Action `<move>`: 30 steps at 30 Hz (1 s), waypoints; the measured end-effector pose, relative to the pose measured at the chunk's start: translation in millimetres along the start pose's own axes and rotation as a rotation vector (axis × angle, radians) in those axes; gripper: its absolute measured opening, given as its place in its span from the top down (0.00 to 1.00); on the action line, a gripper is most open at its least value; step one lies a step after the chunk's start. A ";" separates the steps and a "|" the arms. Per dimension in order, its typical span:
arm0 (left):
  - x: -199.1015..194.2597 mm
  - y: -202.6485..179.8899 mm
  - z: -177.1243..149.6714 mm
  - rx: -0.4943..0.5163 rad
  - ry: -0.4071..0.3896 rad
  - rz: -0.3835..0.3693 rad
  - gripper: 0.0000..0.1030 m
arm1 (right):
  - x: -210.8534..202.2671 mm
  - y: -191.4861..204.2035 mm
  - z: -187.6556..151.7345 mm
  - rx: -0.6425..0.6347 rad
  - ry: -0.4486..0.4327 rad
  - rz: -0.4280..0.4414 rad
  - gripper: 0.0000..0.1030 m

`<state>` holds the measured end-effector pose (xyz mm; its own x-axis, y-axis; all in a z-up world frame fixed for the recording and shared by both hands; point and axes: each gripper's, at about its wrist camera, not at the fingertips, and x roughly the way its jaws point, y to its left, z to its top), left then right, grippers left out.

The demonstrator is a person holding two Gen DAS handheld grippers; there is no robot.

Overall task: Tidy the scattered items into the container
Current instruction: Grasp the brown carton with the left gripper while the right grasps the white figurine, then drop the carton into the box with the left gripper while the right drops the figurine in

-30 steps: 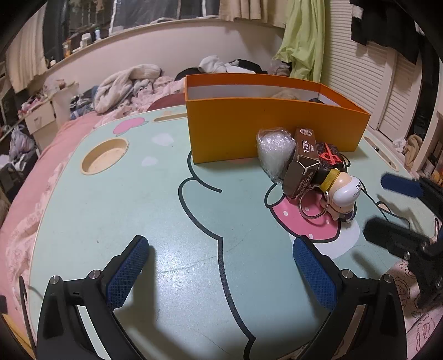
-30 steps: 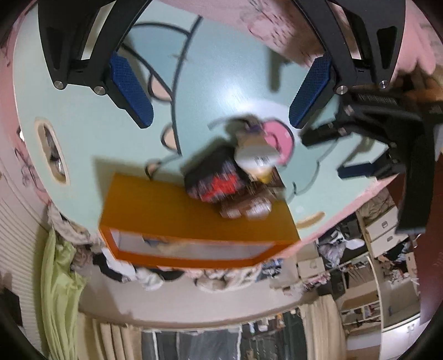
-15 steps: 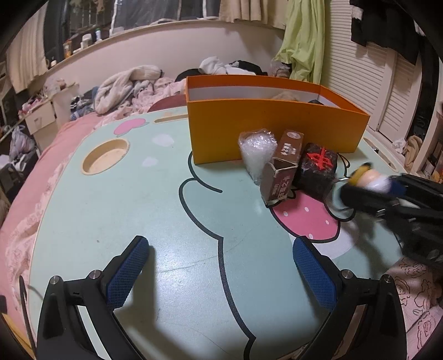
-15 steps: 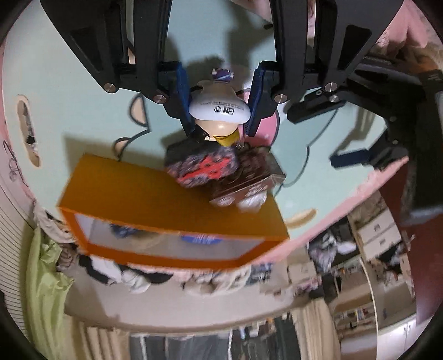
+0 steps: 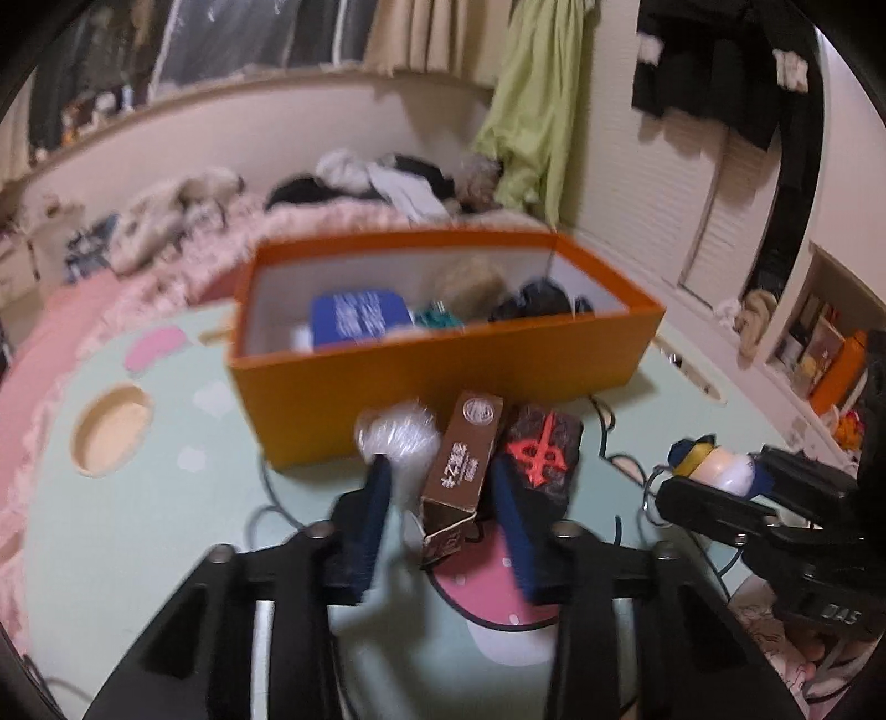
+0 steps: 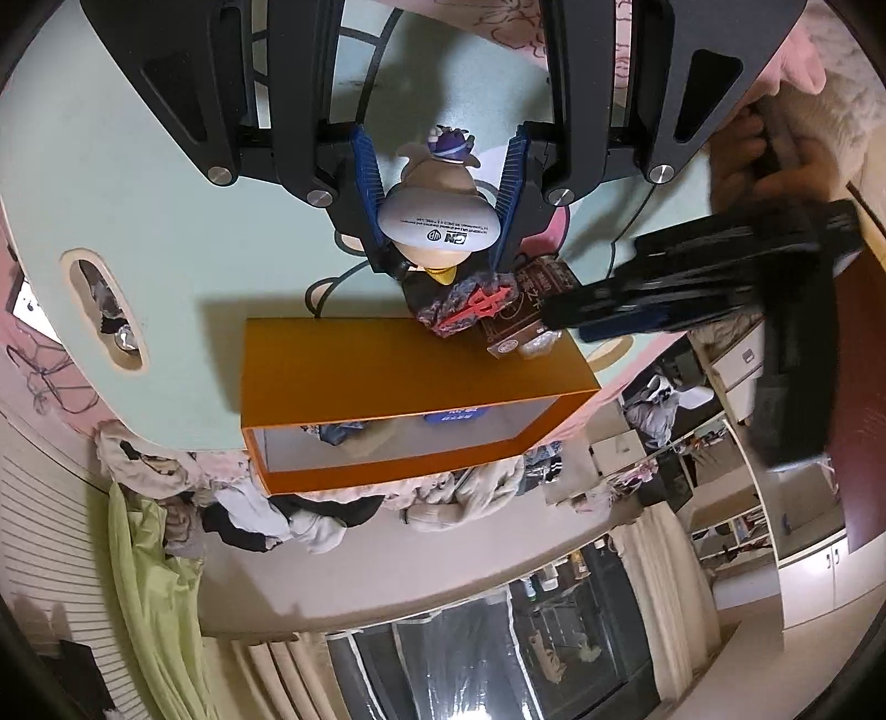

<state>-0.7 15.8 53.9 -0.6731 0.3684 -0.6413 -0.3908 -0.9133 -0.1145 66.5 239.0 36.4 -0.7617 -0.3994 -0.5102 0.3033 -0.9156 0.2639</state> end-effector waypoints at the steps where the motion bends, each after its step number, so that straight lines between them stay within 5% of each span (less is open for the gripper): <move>1: 0.3 -0.1 0.1 -0.004 0.000 -0.024 0.79 | 0.9 -0.6 -0.1 0.001 0.004 0.001 0.64; 11: -52.0 9.2 -10.7 -0.078 -0.135 -0.060 0.84 | -2.9 2.5 6.8 -0.010 -0.029 0.006 0.64; 15: -69.6 12.4 27.1 -0.069 -0.225 -0.075 0.84 | -2.7 3.6 43.5 0.033 -0.093 0.030 0.64; 19: -57.5 14.4 76.2 -0.061 -0.281 -0.013 0.83 | 11.1 3.3 96.8 0.043 -0.175 0.009 0.64; 20: -49.8 16.0 82.6 -0.074 -0.274 0.008 0.76 | 18.5 1.7 106.8 0.043 -0.183 0.000 0.64; 21: -38.5 19.1 87.7 -0.093 -0.254 0.035 0.48 | 29.0 -0.6 115.5 0.044 -0.171 -0.010 0.63; 23: -6.3 29.1 86.9 -0.144 -0.173 0.095 0.13 | 52.0 -6.6 120.6 0.043 -0.104 -0.060 0.61; 26: 24.0 38.6 69.0 -0.167 -0.098 0.040 0.15 | 91.8 -26.1 104.4 0.073 0.094 -0.186 0.35; 28: 25.7 26.9 63.8 -0.080 -0.123 0.118 0.18 | 94.2 -13.3 91.5 -0.075 0.059 -0.313 0.33; 30: 25.9 25.1 64.1 -0.072 -0.106 0.109 0.18 | 91.2 -16.2 86.6 -0.069 0.014 -0.290 0.32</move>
<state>-68.2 13.6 83.0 -0.7729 0.2795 -0.5697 -0.2685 -0.9575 -0.1054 -57.5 221.4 56.5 -0.8145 -0.1209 -0.5674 0.1127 -0.9924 0.0497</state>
